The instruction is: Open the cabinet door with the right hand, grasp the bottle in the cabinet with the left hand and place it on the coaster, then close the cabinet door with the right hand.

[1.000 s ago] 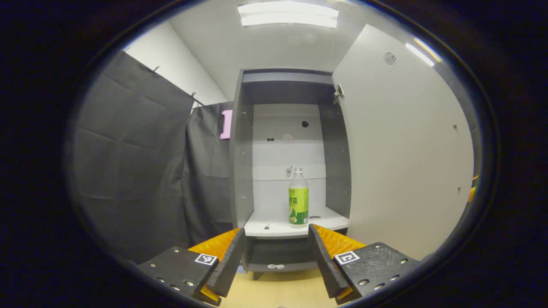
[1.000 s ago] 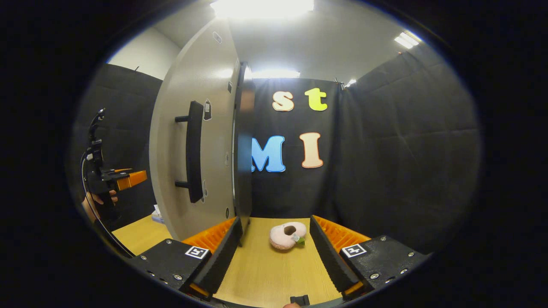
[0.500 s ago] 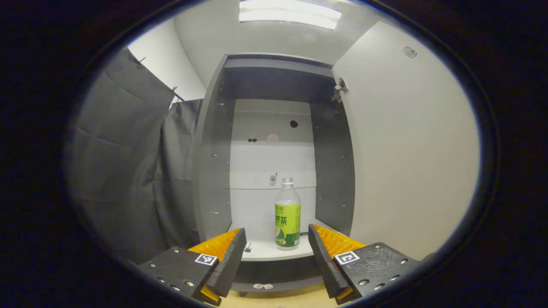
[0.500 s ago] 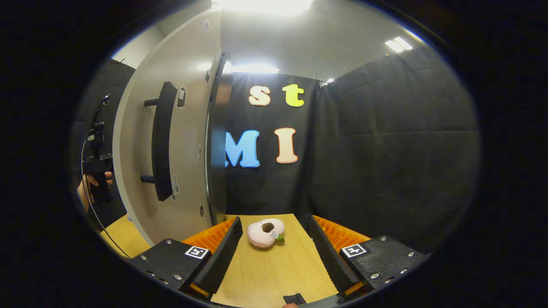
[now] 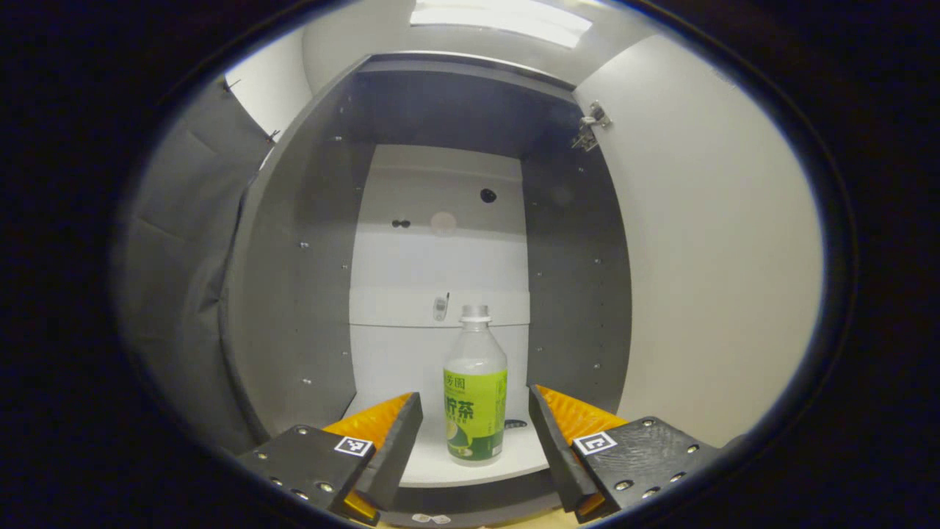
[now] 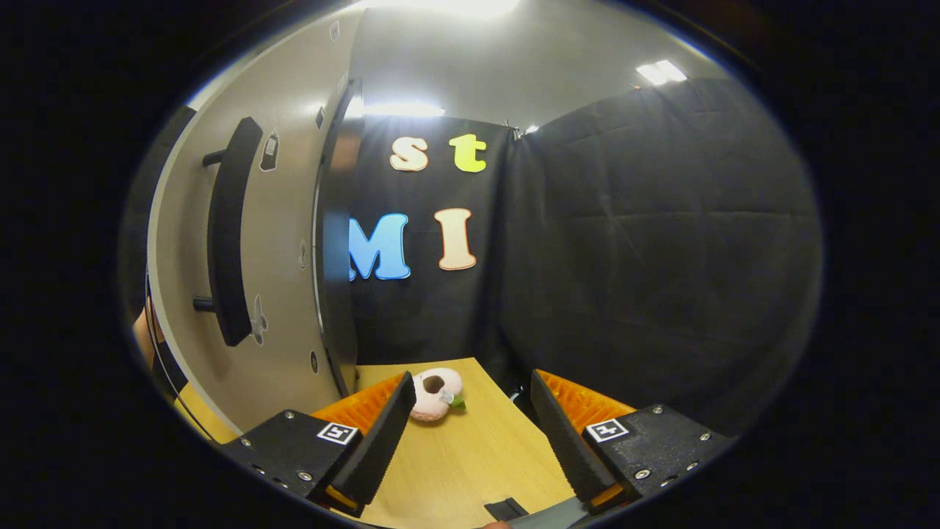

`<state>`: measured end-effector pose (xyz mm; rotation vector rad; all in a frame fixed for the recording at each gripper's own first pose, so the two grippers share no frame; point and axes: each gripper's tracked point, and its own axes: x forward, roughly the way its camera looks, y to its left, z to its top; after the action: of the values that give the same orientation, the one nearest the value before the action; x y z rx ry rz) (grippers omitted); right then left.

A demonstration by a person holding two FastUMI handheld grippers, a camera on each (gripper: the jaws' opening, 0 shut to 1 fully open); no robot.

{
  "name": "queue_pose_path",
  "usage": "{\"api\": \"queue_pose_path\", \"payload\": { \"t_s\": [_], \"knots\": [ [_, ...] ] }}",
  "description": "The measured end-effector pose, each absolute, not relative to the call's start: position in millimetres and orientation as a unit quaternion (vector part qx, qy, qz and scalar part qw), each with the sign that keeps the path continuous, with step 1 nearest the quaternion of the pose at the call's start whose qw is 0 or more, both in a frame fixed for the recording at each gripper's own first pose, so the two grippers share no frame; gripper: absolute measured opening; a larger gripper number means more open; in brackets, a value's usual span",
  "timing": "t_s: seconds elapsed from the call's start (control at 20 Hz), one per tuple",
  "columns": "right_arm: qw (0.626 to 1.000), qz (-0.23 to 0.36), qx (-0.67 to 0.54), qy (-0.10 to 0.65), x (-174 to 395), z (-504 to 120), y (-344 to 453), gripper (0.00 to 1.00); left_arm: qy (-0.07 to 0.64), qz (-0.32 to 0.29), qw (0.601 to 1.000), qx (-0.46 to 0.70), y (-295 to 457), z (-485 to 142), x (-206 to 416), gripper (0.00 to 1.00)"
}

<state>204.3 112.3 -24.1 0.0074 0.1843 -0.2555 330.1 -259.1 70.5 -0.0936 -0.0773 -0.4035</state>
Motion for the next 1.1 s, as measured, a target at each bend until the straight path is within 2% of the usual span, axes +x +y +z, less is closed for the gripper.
{"api": "queue_pose_path", "payload": {
  "t_s": [0.1,0.15,0.3,0.6,0.65,0.7,0.85,0.9,1.1],
  "knots": [
    [0.986,-0.136,0.005,0.099,205,-28,112,0.96,-0.035,-0.205,0.977,-0.043,-265,68,345,0.83],
    [0.985,-0.14,0.005,0.101,206,-30,112,0.96,-0.032,-0.208,0.977,-0.042,-268,65,352,0.8],
    [0.983,-0.15,-0.002,0.103,206,-32,110,0.96,-0.013,-0.219,0.974,-0.047,-278,52,373,0.83],
    [0.981,-0.159,0.002,0.11,205,-37,110,0.97,0.01,-0.232,0.971,-0.049,-289,38,390,0.8],
    [0.981,-0.158,0.004,0.11,206,-38,110,0.97,0.017,-0.238,0.97,-0.047,-293,35,391,0.87],
    [0.981,-0.158,0.006,0.11,205,-38,109,0.97,0.017,-0.235,0.971,-0.044,-286,36,385,0.72],
    [0.982,-0.154,0.005,0.107,206,-36,106,0.97,0.013,-0.229,0.972,-0.042,-287,38,388,0.71],
    [0.983,-0.152,0.005,0.106,205,-36,105,0.97,0.01,-0.228,0.973,-0.044,-286,41,386,0.67],
    [0.985,-0.137,0.006,0.102,204,-32,102,0.97,-0.007,-0.211,0.976,-0.045,-270,58,370,0.67]
  ]
}}
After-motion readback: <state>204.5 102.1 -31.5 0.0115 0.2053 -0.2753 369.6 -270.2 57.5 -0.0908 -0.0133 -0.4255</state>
